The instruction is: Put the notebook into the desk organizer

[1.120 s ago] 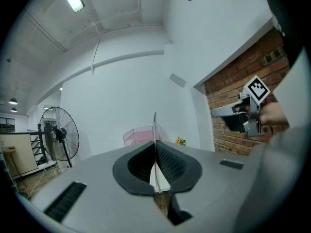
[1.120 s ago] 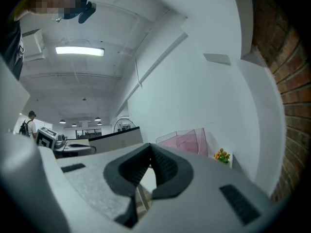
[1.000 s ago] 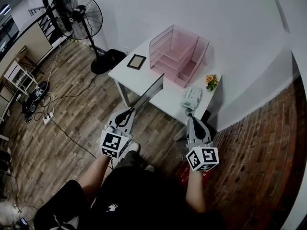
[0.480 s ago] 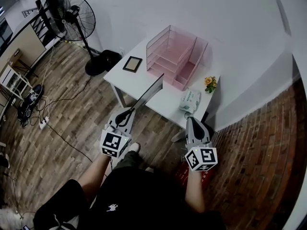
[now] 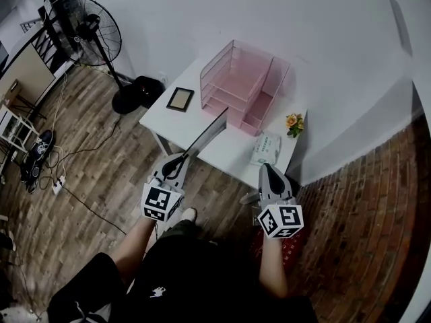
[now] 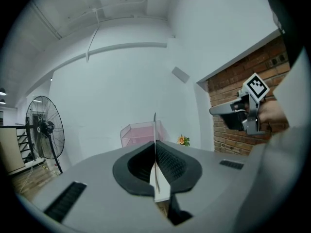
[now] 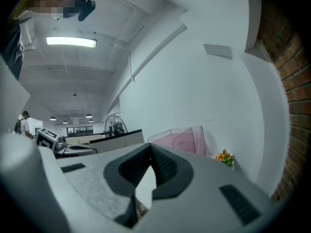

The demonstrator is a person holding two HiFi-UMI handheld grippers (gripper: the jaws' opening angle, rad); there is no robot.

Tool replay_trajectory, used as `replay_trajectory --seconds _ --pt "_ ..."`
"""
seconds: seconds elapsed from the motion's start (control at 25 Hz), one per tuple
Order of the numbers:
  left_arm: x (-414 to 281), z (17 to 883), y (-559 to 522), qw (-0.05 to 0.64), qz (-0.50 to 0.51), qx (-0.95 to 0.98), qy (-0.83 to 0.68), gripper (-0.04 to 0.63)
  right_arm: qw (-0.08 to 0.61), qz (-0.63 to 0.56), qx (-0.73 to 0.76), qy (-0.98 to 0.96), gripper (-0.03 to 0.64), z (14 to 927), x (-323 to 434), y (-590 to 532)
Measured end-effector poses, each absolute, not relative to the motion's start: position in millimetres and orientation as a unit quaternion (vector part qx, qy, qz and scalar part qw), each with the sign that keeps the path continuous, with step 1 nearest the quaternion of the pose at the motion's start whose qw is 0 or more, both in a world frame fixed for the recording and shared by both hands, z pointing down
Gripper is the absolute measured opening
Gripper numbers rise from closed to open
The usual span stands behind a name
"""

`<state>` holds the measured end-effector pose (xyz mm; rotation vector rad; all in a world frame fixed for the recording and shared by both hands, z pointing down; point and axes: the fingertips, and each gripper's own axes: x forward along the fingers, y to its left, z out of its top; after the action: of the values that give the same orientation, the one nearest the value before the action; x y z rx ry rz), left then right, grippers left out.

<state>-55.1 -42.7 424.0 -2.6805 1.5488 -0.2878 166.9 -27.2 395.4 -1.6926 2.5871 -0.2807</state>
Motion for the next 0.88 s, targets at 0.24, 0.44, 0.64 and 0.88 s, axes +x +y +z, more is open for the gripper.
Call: replay_trajectory --seconds 0.24,0.44,0.64,0.88 --pt "-60.8 442.1 -75.2 -0.006 -0.100 -0.877 0.470 0.009 0.013 -0.104 -0.558 0.823 0.002 410.2 156.7 -61.1" --pt "-65.5 461.2 -104.1 -0.027 -0.105 -0.888 0.447 0.009 -0.004 -0.109 -0.568 0.816 0.002 421.3 143.8 -88.3" --pt "-73.4 484.0 -129.4 -0.043 -0.121 -0.895 0.427 0.009 -0.014 -0.109 -0.576 0.810 0.002 423.5 128.1 -110.8" --pt "-85.6 499.2 -150.6 -0.046 -0.125 -0.904 0.406 0.009 -0.026 -0.100 -0.585 0.804 0.002 420.8 109.8 -129.7"
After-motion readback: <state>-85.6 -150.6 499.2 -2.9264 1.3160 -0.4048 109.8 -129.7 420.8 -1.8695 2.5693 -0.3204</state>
